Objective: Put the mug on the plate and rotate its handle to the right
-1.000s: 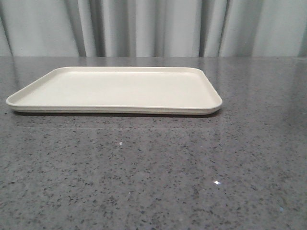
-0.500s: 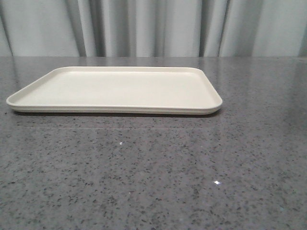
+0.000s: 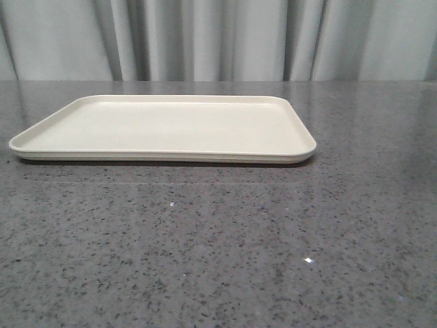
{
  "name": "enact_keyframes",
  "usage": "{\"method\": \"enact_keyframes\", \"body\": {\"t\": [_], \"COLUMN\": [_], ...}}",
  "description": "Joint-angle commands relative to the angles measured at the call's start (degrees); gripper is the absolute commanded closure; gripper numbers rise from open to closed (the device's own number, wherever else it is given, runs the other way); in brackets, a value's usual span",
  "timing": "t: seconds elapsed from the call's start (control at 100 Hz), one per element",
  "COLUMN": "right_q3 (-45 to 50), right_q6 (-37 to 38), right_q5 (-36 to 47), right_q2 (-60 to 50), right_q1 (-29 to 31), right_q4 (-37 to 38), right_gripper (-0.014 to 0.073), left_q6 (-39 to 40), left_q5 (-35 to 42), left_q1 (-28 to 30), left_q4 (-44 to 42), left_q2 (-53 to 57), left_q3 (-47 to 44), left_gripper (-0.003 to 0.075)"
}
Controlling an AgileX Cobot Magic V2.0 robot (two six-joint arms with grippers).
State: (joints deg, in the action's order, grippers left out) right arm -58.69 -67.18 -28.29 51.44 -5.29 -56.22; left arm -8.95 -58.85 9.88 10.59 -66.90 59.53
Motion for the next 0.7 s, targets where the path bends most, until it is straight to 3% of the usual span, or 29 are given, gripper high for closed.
{"method": "enact_keyframes", "body": {"t": [0.0, 0.45, 0.69], "right_q3": [-2.0, -2.0, -2.0], "right_q6": [-0.4, -0.4, -0.4], "right_q5": [1.2, -0.6, -1.4], "right_q2": [-0.2, -0.2, -0.2], "right_q1": [0.0, 0.0, 0.0], "right_q4": [-1.6, -1.6, -1.6], "right_gripper": [0.0043, 0.0043, 0.0043], "left_q6": [-1.9, -7.2, -7.2], "left_q5": [0.3, -11.0, -11.9], "left_q1": [0.0, -0.3, -10.0], "left_q4": [5.2, 17.6, 18.2], "left_q2": [1.7, -2.8, -8.2], "left_q3": [6.0, 32.3, 38.8], "left_gripper": [0.074, 0.074, 0.0741]}}
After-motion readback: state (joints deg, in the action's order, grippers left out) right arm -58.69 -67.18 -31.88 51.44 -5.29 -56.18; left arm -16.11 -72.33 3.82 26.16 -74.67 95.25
